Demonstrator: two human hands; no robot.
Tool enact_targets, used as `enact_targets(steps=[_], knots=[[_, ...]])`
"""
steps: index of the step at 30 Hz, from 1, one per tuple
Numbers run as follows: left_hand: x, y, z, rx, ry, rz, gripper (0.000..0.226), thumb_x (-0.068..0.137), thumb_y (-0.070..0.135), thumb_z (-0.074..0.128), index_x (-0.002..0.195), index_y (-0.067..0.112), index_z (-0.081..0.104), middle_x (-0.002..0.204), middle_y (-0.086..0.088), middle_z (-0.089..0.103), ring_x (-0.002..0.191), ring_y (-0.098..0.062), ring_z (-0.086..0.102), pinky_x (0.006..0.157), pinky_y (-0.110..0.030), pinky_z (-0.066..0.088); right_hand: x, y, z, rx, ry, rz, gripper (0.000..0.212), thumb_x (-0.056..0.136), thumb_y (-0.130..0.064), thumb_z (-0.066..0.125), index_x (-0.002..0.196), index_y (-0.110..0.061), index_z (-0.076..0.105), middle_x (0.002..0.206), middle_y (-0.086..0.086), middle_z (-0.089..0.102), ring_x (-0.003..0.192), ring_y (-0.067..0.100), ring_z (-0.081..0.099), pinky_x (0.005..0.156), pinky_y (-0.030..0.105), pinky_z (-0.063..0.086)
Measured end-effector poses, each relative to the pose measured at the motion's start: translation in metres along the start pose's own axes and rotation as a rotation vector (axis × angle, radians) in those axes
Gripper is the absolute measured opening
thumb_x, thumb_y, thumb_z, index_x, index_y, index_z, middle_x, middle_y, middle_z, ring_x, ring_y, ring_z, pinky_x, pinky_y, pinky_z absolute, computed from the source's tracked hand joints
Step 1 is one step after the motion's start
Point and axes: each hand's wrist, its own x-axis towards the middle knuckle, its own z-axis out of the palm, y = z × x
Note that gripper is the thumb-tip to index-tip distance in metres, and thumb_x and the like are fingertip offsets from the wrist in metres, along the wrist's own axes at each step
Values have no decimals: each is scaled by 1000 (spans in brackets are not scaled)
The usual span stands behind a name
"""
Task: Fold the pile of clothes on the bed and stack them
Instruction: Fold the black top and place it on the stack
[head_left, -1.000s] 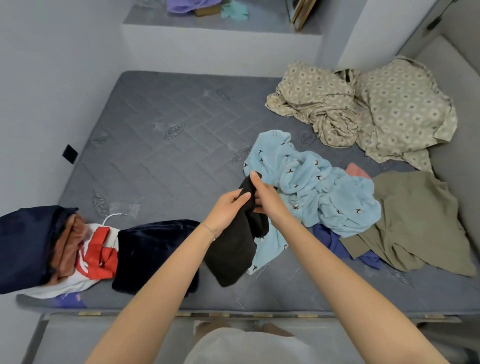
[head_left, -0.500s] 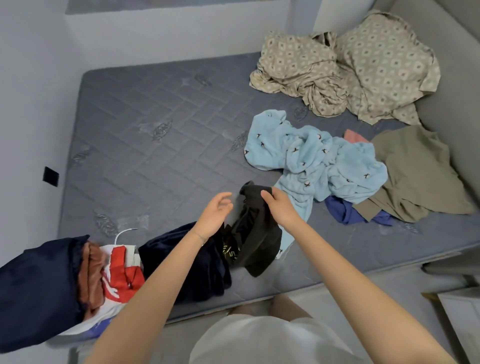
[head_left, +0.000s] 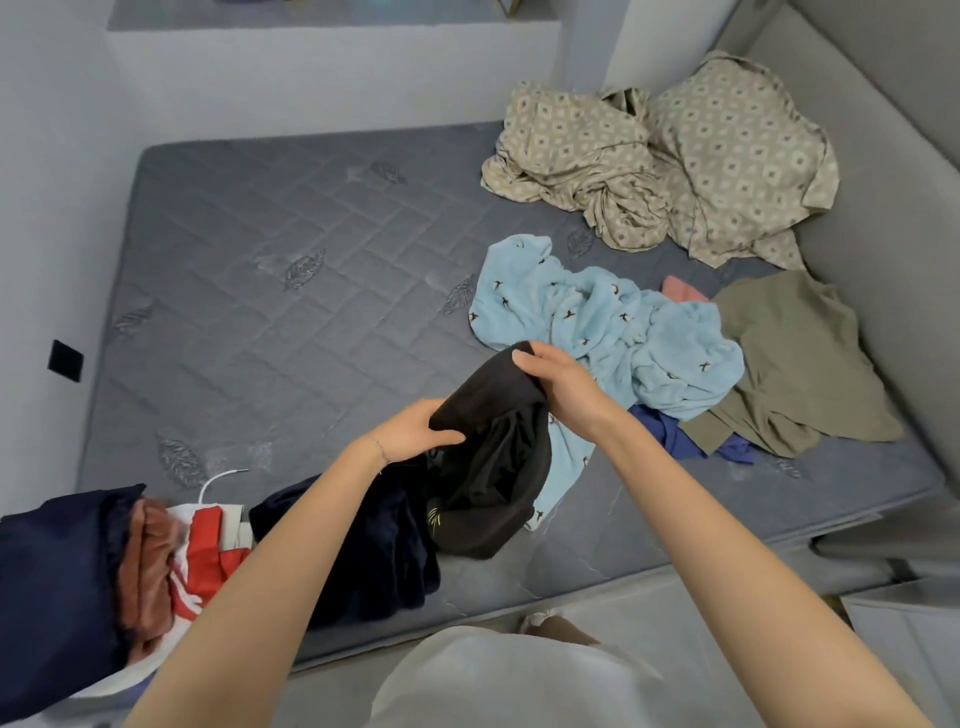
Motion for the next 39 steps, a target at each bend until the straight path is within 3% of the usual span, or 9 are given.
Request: enact_targets(steps=[5,10,13,17,22,25,29,34,39], knots=[[-5,-8,-6,42,194,21,12,95,14,62,105,11,68,100,-5,71,93,-9,65,86,-25,48,1,-15,-21,-134,73,-29,21,100,-24,53,81,-16,57,73,-11,61,70,3,59,68,18,45],[-12,13,-25,207,351,131,8,92,11,64,90,3,66,89,-11,68,83,-15,61,81,-33,45,3,-19,-43,-471,81,27,37,77,-30,83,105,-14,65,94,-6,70,86,5,67,78,19,53],[-15,25,-29,187,372,132,12,91,17,67,85,6,67,83,-8,68,77,-13,61,76,-29,44,4,-26,-45,-364,143,-5,16,81,-19,79,92,-11,71,85,-4,76,81,7,71,70,18,54],[-21,18,-28,82,329,31,9,88,26,72,81,22,70,72,16,68,68,2,60,64,-15,44,10,-40,-51,-251,226,-75,4,87,-17,73,89,-14,72,81,-7,75,77,5,71,65,14,51],[-24,-20,-28,210,236,-144,13,90,12,69,103,13,68,102,-4,71,94,-19,66,80,-27,49,16,-41,-56,-167,226,-96,3,89,-15,70,91,-14,72,89,-2,76,86,11,71,74,21,54],[-27,-30,-24,197,326,-134,7,94,14,63,98,9,63,98,-9,66,94,-23,61,73,-23,43,16,-39,-69,-174,265,-98,5,89,-19,71,94,-17,71,94,-1,75,91,14,70,79,25,53],[-26,-15,-27,248,500,-96,22,93,24,65,90,2,60,85,-11,63,78,-19,57,64,-19,38,17,-44,-83,-247,420,-155,3,90,-21,70,89,-20,67,86,-9,70,76,0,65,68,13,50],[-29,17,-44,423,598,-54,36,89,39,68,68,15,52,65,-1,54,67,-22,53,66,-38,40,25,-43,-103,-290,514,-168,8,92,-24,66,86,-19,66,84,-6,68,83,12,63,78,25,49],[-22,37,-28,217,628,-38,42,90,40,67,66,7,56,64,-3,55,61,-13,49,61,-31,37,22,-37,-112,-245,521,-119,9,96,-24,60,91,-19,65,94,0,69,88,14,64,81,28,50]])
